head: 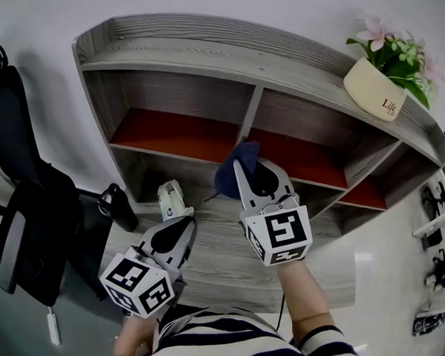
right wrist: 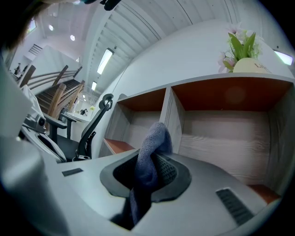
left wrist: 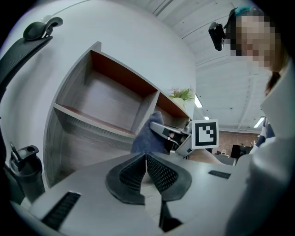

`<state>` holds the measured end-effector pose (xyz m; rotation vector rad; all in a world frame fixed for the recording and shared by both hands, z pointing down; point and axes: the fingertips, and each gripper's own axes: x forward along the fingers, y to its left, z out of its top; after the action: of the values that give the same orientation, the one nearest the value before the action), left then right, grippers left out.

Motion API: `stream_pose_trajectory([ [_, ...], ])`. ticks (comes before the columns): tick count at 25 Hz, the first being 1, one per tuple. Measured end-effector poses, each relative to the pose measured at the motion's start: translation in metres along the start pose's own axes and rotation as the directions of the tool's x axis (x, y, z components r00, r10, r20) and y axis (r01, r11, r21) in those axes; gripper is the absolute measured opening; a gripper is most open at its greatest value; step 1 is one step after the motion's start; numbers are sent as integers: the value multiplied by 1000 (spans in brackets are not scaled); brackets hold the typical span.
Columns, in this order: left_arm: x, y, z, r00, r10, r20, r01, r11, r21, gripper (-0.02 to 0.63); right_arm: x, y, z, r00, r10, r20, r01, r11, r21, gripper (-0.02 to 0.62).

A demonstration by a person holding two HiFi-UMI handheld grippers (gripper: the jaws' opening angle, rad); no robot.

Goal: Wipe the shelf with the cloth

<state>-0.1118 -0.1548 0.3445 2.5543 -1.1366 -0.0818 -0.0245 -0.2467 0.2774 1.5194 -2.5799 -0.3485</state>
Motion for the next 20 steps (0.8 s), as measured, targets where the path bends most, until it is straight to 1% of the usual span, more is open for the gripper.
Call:
stream_pose_trajectory([
  [3, -1, 0, -1, 1000, 6, 0, -6, 1000, -4, 22, -5, 2, 11, 1000, 14, 23, -14, 1000, -4, 66],
  [9, -1, 2, 2, 1000, 24, 9, -24, 1000, -8, 23, -20, 8, 68, 986, 56, 160, -45, 996, -73, 66],
  [14, -2, 3, 7, 999, 38, 18, -38, 999, 8, 23, -28, 6, 107, 965, 68, 253, -38, 992, -122, 66],
  [17, -2, 4, 12, 998, 47, 34, -48, 999, 16, 22, -27, 3, 122, 956, 68, 287, -27, 989, -144, 66],
  [20, -5, 9, 20, 995, 77, 70, -79, 997, 26, 23, -25, -1, 132, 949, 64, 310, -17, 988, -154, 66],
])
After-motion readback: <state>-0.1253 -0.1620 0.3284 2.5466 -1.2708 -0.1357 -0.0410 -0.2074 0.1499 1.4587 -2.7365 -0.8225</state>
